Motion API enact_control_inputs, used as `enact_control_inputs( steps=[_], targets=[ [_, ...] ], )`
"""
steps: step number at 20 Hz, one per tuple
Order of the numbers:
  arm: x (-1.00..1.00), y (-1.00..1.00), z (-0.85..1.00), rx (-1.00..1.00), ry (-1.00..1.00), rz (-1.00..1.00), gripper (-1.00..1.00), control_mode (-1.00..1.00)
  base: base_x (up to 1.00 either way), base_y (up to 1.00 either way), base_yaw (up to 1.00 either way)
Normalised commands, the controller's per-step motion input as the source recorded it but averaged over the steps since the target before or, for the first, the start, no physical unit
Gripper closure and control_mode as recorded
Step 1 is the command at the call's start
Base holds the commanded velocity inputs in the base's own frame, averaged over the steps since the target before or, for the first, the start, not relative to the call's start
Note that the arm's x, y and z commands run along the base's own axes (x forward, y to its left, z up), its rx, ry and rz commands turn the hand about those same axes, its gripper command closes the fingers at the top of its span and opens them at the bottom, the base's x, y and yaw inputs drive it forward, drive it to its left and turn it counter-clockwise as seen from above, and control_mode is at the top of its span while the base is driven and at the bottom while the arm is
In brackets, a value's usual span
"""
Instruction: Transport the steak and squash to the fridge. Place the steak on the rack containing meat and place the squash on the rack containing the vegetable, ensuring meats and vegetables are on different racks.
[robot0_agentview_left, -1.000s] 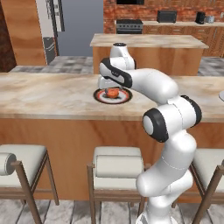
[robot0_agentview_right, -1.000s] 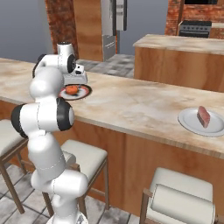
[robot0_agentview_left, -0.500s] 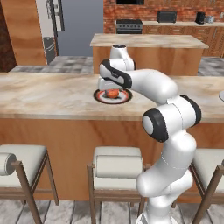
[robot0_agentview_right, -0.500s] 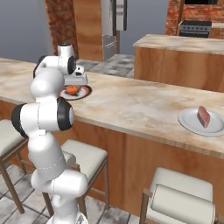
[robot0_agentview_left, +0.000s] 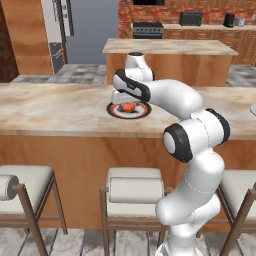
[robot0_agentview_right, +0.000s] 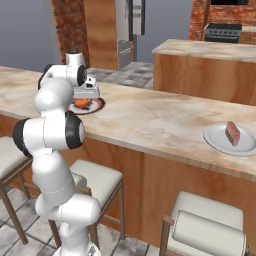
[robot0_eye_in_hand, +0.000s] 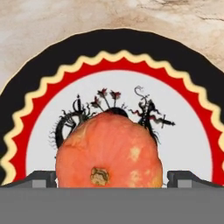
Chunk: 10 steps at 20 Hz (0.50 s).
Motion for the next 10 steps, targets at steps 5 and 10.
enact_control_inputs(
  steps=[5, 10],
  targets=[
    [-0.03, 0.04, -0.17, 0.00, 0.04, 0.00, -1.00, -1.00, 0.00, 0.00, 0.00],
    [0.00, 0.08, -0.25, 0.00, 0.04, 0.00, -1.00, -1.00, 0.00, 0.00, 0.00]
  ],
)
